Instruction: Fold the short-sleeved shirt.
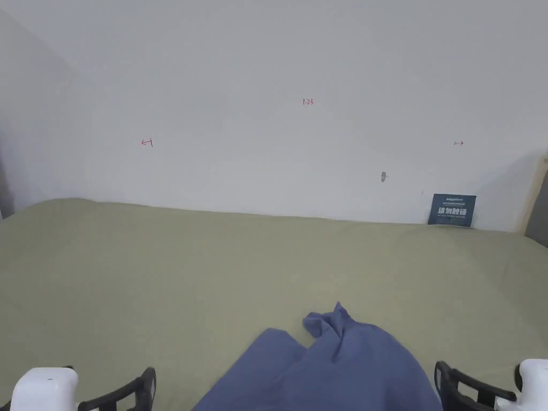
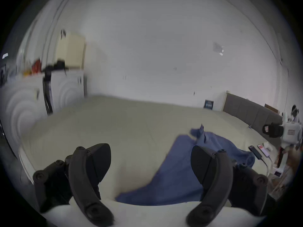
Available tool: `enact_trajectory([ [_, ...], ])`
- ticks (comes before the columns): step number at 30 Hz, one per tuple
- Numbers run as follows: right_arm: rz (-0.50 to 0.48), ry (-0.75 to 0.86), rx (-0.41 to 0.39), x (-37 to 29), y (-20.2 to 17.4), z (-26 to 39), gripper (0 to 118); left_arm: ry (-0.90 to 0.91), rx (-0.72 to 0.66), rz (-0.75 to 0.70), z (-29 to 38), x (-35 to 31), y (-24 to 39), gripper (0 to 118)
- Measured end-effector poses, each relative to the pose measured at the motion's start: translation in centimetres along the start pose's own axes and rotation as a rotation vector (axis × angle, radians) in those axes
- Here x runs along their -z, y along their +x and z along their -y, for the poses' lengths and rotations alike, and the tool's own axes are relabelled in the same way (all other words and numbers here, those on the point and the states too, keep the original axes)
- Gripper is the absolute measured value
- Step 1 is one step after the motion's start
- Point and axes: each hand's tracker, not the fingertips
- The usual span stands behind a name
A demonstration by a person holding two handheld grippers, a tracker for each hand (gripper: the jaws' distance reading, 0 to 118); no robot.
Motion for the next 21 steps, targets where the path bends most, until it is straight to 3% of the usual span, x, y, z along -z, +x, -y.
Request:
enact_trajectory([
  [1, -0.010, -0.008, -0.007, -0.3, -0.3, 0.2, 55, 0.010, -0.003, 0.003, -0.1, -0.2, 0.4, 67],
  [2, 0.003, 0.008, -0.021, -0.7, -0.6, 0.4, 6, 0.014, 0.001, 0.011, -0.1, -0.4, 0.8, 14],
  [3, 0.015, 0.014, -0.040, -0.7, -0.8, 0.9, 0, 0.007, 0.004, 0.013, -0.1, -0.4, 1.1, 0],
  [4, 0.040, 0.019, -0.046, -0.9, -0.9, 1.5, 0, -0.008, 0.022, 0.007, -0.1, -0.2, 1.2, 0],
  [7, -0.013, -0.003, -0.031, -0.9, -0.7, 2.2, 0, -0.083, 0.009, 0.106, 0.1, 0.3, 0.9, 0],
  [10, -0.014, -0.003, -0.033, -0.7, -0.3, 2.8, 0, -0.133, 0.042, 0.075, -0.1, 1.0, -0.2, 0],
  [13, -0.024, -0.022, -0.025, -0.6, -0.4, 2.1, 0, -0.358, 0.050, 0.175, -1.5, 3.4, -2.3, 0],
  [18, -0.052, -0.041, -0.024, -0.2, -0.8, 1.6, 0, -0.800, 0.133, 0.216, -1.8, 8.7, -5.5, 0],
  [21, -0.062, -0.067, -0.032, 0.3, -0.9, 2.0, 0, -0.900, 0.088, 0.195, -0.2, 10.3, -7.0, 3],
])
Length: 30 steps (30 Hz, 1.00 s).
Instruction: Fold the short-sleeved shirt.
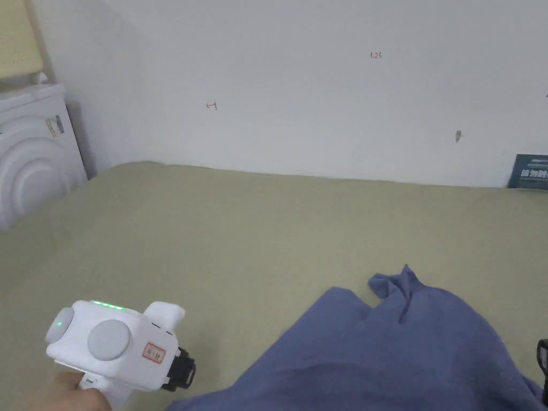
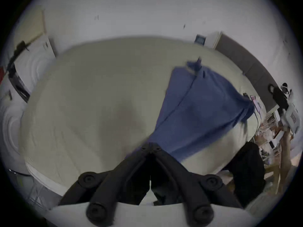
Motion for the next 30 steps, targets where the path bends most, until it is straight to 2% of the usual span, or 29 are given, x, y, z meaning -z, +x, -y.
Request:
enact_trajectory([
  [1, -0.001, -0.008, -0.001, 0.2, 0.1, 0.2, 0, 0.002, -0.015, -0.006, 0.0, 0.5, -0.5, 19],
  [2, -0.004, -0.018, -0.003, 0.3, -0.1, 0.1, 0, -0.010, -0.017, -0.009, 0.2, 1.1, -0.6, 69],
  [3, -0.013, -0.034, -0.002, 0.6, 0.0, 0.3, 0, -0.035, -0.015, -0.021, 0.6, 2.0, -0.6, 104],
  [4, -0.023, -0.050, 0.001, 0.9, 0.2, 0.5, 0, -0.053, -0.020, -0.023, 0.9, 2.7, -0.6, 118],
  [7, -0.035, -0.077, -0.014, 1.8, 0.1, 0.5, 0, -0.072, -0.035, 0.038, 2.0, 4.4, -0.9, 117],
  [9, -0.037, -0.086, -0.037, 2.7, 0.2, 0.5, 0, -0.120, -0.044, 0.017, 2.6, 6.0, -0.9, 114],
  [10, -0.040, -0.089, -0.036, 3.2, 0.2, 0.2, 0, -0.134, -0.038, -0.012, 3.0, 6.6, -0.9, 106],
  [11, -0.051, -0.095, -0.032, 3.8, 0.3, 0.0, 0, -0.135, -0.035, -0.032, 3.3, 7.3, -0.8, 80],
  [12, -0.065, -0.105, -0.025, 4.7, 0.5, -0.4, 0, -0.131, -0.034, -0.036, 3.5, 7.7, -0.8, 73],
  [13, -0.078, -0.118, -0.022, 5.8, 0.8, -0.8, 0, -0.114, -0.021, -0.119, 3.9, 7.8, -0.6, 73],
  [14, -0.090, -0.135, -0.027, 7.3, 1.3, -1.6, 0, -0.076, -0.029, -0.051, 4.2, 7.4, -0.6, 70],
  [15, -0.102, -0.149, -0.030, 9.1, 1.7, -2.4, 0, -0.080, -0.020, -0.061, 4.3, 7.0, -0.8, 63],
  [16, -0.115, -0.161, -0.033, 10.9, 2.1, -3.2, 0, -0.071, -0.013, -0.060, 4.2, 6.5, -1.0, 43],
  [17, -0.146, -0.198, -0.045, 13.2, 2.5, -4.2, 0, -0.054, -0.017, -0.052, 4.3, 6.0, -1.3, 5],
  [18, -0.142, -0.235, -0.051, 15.8, 3.1, -5.3, 0, -0.023, -0.043, -0.024, 4.1, 5.7, -1.7, 5],
  [19, -0.130, -0.272, -0.069, 18.1, 3.2, -6.3, 0, -0.003, -0.092, 0.064, 4.0, 5.5, -2.1, 5],
  [21, -0.207, -0.410, -0.089, 23.5, 3.8, -8.0, 4, 0.012, -0.110, 0.028, 4.0, 5.1, -1.6, 5],
  [22, -0.233, -0.468, -0.075, 26.0, 4.2, -8.6, 13, 0.016, -0.092, 0.017, 4.0, 5.0, -1.3, 5],
  [23, -0.252, -0.545, -0.067, 28.5, 4.4, -9.0, 46, 0.022, -0.064, 0.014, 4.0, 4.7, -0.3, 5],
  [24, -0.232, -0.609, -0.066, 30.8, 4.4, -9.2, 83, 0.031, -0.054, 0.001, 4.1, 4.6, 0.0, 5],
  [25, -0.186, -0.624, -0.070, 32.8, 4.4, -9.2, 112, 0.029, -0.057, 0.003, 4.1, 4.6, 0.2, 5],
  [26, -0.181, -0.680, -0.082, 34.8, 4.3, -9.2, 116, 0.022, -0.065, 0.012, 4.2, 4.7, 0.3, 5],
  [27, -0.195, -0.757, -0.105, 36.8, 4.3, -8.9, 113, 0.020, -0.077, 0.016, 4.2, 4.7, 0.6, 5],
  [28, -0.204, -0.740, -0.118, 38.2, 4.3, -8.6, 112, 0.016, -0.084, 0.021, 4.3, 4.9, 0.8, 5],
  [30, -0.199, -0.815, -0.179, 41.2, 4.9, -7.0, 112, 0.005, -0.086, 0.017, 4.6, 5.1, 1.0, 5],
])
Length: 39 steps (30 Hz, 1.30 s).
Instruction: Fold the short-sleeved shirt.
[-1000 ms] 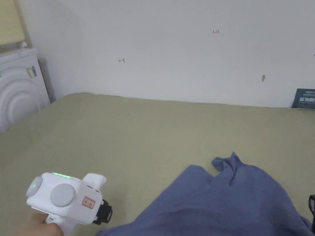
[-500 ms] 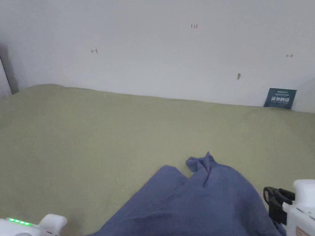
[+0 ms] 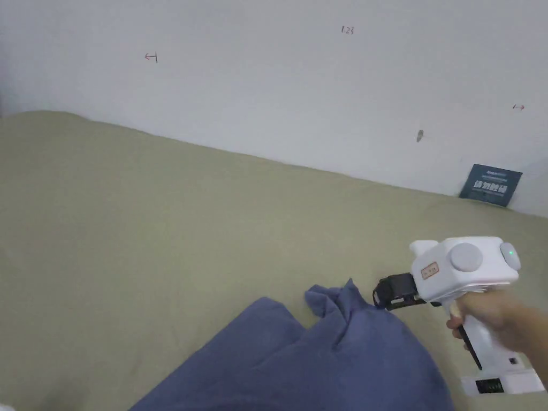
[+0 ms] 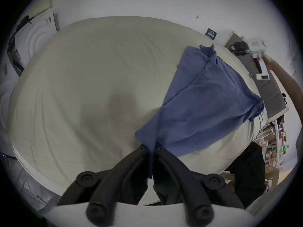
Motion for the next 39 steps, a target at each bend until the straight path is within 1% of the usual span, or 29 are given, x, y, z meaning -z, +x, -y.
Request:
enact_trajectory([
  [3, 0.055, -0.133, -0.059, 3.8, 0.1, -0.1, 112, -0.019, -0.016, -0.008, 0.1, 0.6, -0.3, 5],
  [5, 0.047, -0.202, -0.096, 5.3, -0.7, 0.2, 112, -0.028, -0.026, -0.007, 0.1, 0.9, -0.4, 5],
  [6, 0.026, -0.189, -0.105, 5.5, -0.9, 0.6, 108, -0.034, -0.028, -0.009, 0.2, 1.0, -0.4, 5],
  [7, 0.016, -0.174, -0.113, 5.6, -1.1, 0.7, 98, -0.035, -0.029, -0.014, 0.2, 1.2, -0.5, 5],
  [8, -0.002, -0.149, -0.120, 5.5, -1.3, 0.7, 80, -0.036, -0.032, -0.012, 0.2, 1.2, -0.6, 5],
  [9, -0.048, -0.134, -0.105, 5.2, -1.3, 0.9, 70, -0.037, -0.040, -0.007, 0.1, 1.4, -0.8, 5],
  [10, -0.045, -0.141, -0.088, 4.9, -1.5, 0.9, 61, -0.033, -0.047, -0.007, 0.2, 1.5, -0.8, 5],
  [11, -0.050, -0.140, -0.097, 4.4, -1.6, 0.9, 19, -0.031, -0.051, -0.005, 0.3, 1.6, -0.7, 5],
  [12, -0.068, -0.134, -0.110, 4.0, -1.8, 0.9, 2, -0.030, -0.053, -0.003, 0.3, 1.6, -0.7, 5],
  [13, -0.090, -0.127, -0.130, 3.7, -2.0, 1.0, 2, -0.028, -0.053, -0.004, 0.2, 1.5, -0.7, 5],
  [14, -0.027, -0.091, -0.143, 3.1, -2.3, 1.1, 2, -0.024, -0.053, -0.005, 0.3, 1.5, -0.6, 5],
  [16, -0.042, -0.085, -0.131, 1.6, -2.6, 1.2, 2, -0.013, -0.054, -0.009, 0.3, 1.1, -0.4, 5],
  [19, -0.059, 0.026, -0.070, -2.2, -2.6, 1.1, 2, 0.018, -0.065, 0.007, -0.2, -0.1, -0.4, 5],
  [21, -0.093, 0.108, -0.068, -5.3, -2.6, 1.0, 2, 0.066, -0.063, 0.007, -0.9, -1.4, -0.4, 5],
  [23, -0.084, 0.180, -0.060, -8.3, -2.6, 0.9, 2, 0.118, -0.066, 0.026, -2.1, -2.8, -0.4, 5],
  [24, -0.084, 0.211, -0.055, -9.8, -2.0, 0.5, 2, 0.152, -0.065, 0.034, -3.0, -3.6, -0.4, 5],
  [26, -0.058, 0.261, -0.058, -12.7, -1.7, -0.1, 2, 0.197, -0.041, 0.036, -5.1, -5.2, -0.3, 5],
  [30, -0.008, 0.377, -0.044, -19.1, -1.4, -1.2, 2, 0.277, 0.031, -0.008, -11.3, -8.3, 0.0, 5],
  [34, 0.035, 0.471, -0.015, -23.7, -0.5, -2.6, 2, 0.347, 0.072, -0.044, -17.6, -10.9, 0.4, 5],
  [37, 0.071, 0.552, -0.016, -26.4, 0.4, -4.0, 2, 0.395, 0.126, -0.099, -22.1, -12.6, 0.9, 5],
  [39, 0.075, 0.587, -0.014, -28.1, 0.6, -5.0, 2, 0.402, 0.136, -0.099, -25.2, -13.7, 1.3, 5],
])
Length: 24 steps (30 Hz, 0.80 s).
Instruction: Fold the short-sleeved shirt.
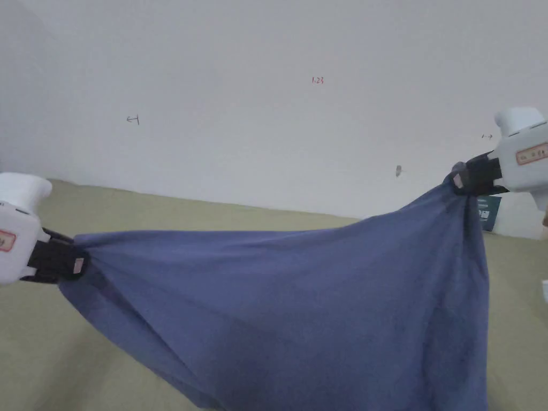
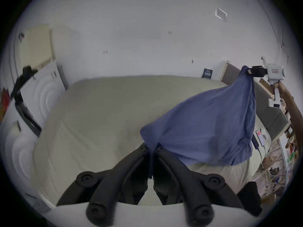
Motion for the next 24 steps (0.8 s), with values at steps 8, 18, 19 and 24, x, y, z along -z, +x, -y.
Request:
enact_trajectory([
  [8, 0.124, 0.180, 0.014, -1.2, 2.4, -6.5, 2, 0.120, 0.077, -0.118, -10.4, 0.0, -0.4, 5],
  [18, 0.216, 0.400, 0.016, -1.5, 3.5, -11.8, 2, 0.243, 0.064, -0.219, -17.7, 0.4, 1.1, 5],
  [19, 0.223, 0.413, 0.016, -1.5, 3.4, -12.2, 2, 0.252, 0.065, -0.228, -18.1, 0.5, 1.4, 5],
  [24, 0.213, 0.492, 0.069, -2.5, 3.6, -12.5, 2, 0.302, 0.050, -0.243, -18.9, 0.9, 1.9, 5],
])
